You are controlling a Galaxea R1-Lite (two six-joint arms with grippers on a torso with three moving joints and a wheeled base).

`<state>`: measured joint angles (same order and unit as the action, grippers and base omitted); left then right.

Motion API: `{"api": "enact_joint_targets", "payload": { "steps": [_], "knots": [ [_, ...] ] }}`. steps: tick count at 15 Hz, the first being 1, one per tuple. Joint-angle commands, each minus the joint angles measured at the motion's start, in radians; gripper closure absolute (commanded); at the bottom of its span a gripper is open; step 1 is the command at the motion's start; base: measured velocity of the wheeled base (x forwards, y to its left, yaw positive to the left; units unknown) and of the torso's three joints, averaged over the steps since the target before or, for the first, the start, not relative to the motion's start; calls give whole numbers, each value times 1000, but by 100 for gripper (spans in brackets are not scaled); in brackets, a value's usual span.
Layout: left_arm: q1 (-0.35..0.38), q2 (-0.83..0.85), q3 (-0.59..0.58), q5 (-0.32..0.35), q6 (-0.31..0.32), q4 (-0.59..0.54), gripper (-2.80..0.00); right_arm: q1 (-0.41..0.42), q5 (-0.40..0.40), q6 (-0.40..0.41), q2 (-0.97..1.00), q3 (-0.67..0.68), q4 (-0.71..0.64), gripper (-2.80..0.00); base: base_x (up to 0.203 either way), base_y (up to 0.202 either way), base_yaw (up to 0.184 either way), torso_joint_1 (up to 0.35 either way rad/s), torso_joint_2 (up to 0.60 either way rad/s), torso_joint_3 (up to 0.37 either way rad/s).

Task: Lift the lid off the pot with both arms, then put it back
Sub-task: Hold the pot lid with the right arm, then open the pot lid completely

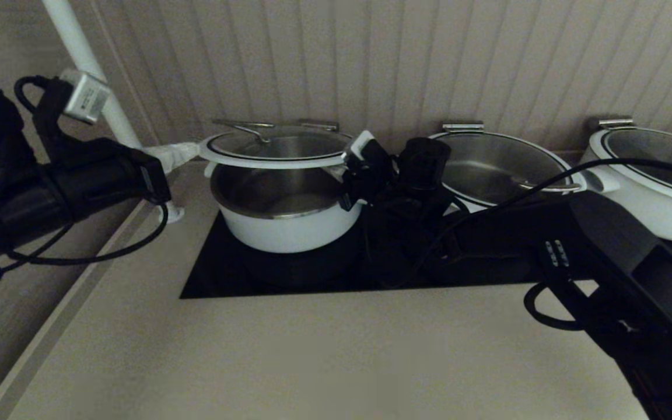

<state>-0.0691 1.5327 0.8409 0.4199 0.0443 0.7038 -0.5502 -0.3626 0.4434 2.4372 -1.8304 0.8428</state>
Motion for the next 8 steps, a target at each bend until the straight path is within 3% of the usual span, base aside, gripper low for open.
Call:
{"api": "enact_joint_targets", "payload": {
  "steps": [1, 8],
  "knots": [
    [3, -58, -82, 3, 0, 6, 0, 0, -3, 3, -5, 0, 7, 0, 0, 0, 0, 0, 0, 0],
    [0, -16, -175, 7, 8, 24, 0, 0, -2, 3, -1, -24, 4, 0, 0, 0, 0, 0, 0, 0]
  ]
}}
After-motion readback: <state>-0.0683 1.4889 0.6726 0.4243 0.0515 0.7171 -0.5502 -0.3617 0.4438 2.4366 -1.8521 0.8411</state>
